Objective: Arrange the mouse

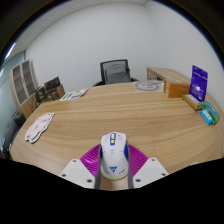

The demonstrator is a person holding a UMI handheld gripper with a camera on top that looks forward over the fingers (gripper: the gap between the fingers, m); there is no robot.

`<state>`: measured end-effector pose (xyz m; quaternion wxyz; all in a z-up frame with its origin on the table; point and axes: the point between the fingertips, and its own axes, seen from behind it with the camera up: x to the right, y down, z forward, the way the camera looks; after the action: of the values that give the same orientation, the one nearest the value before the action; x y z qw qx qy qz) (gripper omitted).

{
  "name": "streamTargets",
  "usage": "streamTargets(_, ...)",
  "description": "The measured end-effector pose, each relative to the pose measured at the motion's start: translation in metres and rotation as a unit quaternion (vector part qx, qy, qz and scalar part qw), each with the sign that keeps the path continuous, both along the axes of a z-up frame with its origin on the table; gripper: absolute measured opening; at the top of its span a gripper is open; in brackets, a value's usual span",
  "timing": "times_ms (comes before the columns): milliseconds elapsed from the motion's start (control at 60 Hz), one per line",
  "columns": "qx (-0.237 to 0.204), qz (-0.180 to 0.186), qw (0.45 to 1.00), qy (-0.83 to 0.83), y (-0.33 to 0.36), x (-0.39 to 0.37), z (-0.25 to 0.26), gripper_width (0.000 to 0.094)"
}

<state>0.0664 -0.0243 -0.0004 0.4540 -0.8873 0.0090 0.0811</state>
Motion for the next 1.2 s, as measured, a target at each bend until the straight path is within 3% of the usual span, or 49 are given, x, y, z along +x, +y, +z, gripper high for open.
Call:
streamTargets(133,-0.012,-0.022,1.0,-0.001,-0.001,-0.007,0.001,0.0347)
streamTargets(250,-0.012,-0.02,1.0,-0.01,0.002,-0.038,0.015,0.0348)
streamTargets(500,0.018,-0.011,1.0,0.011,0.062,-0.236,0.063,0.0347)
streamTargets(683,-0.014,-0.012,0.999,0.027,0.115,-0.366,0.039,0.0348)
streamTargets(917,-0.046,-0.022,0.999,0.003,0.13,-0.403,0.01,0.0361)
streamTargets(1050,-0.056,-0.019,0.998,-0.003,0.127,-0.405,0.009,0.0519)
streamTargets(1150,-0.053,-0.01,0.998,-0.012,0.117,-0.406,0.022,0.0815)
streamTargets(1200,-0.045,-0.006,0.999,-0.017,0.109,-0.407,0.034,0.0851)
